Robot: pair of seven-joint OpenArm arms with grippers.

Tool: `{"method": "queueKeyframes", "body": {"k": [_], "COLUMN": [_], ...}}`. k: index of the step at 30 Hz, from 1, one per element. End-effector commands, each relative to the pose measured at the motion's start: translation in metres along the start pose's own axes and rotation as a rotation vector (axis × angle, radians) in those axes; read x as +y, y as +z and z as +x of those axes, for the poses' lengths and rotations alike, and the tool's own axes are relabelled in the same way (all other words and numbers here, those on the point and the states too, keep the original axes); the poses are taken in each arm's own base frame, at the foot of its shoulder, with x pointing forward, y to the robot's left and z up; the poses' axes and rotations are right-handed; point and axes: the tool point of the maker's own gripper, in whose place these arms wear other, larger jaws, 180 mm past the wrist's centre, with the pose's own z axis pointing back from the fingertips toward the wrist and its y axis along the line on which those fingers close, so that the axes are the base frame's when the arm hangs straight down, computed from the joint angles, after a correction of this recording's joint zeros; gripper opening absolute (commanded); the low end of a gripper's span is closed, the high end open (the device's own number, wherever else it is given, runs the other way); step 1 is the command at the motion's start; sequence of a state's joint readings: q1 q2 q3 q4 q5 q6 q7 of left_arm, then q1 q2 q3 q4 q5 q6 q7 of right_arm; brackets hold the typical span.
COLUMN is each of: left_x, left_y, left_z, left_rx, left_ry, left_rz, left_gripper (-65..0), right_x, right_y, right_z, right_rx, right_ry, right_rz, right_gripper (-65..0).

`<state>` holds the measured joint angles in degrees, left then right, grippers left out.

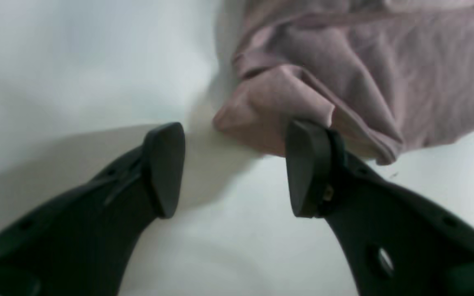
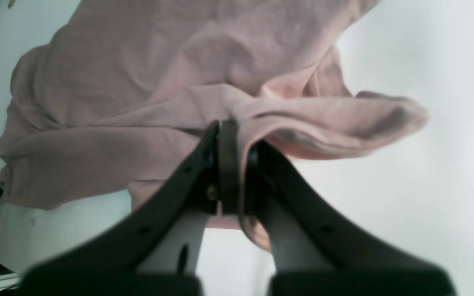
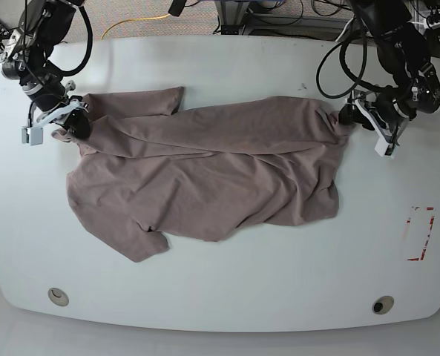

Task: Fold the T-shirt properly
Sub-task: 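Pull the grippers apart to stretch the shirt, regrasp with left gripper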

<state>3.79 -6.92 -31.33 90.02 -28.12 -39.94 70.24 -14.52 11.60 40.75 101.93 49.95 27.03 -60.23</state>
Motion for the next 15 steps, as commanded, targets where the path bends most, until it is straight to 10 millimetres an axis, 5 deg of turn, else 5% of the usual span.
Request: {"method": "queueKeyframes", "body": {"k": [1,9,11,15], "left_x": [-0.004,-0.029,-0.033,-0.038], "left_y": [-0.001,-0.013,-0.016,-0.018], "left_z": [0.011,0.013,0.012,0.011], "left_rx": [-0.026,-0.018,-0.016,-0.016], "left_ry": [-0.024,-0.056,-0.055,-0.049], "left_rz": [-0.011,-0.069,-0.077,-0.086], "left_gripper": [-29.0,-30.3,-36.0,-57.4], "right_x": [0.003,0.003,0.003,0.003], "right_y": [0.004,0.004,0.004,0.004], "right_z": [0.015,0.015,0.015,0.015], "right_rx": [-0.047,-0.047,-0.047,-0.046], "right_ry": [0.022,0.022,0.022,0.022], "right_rz": [0.013,0.013,0.013,0.012], "right_gripper": [-65.0,-65.0,-65.0,-65.0]}}
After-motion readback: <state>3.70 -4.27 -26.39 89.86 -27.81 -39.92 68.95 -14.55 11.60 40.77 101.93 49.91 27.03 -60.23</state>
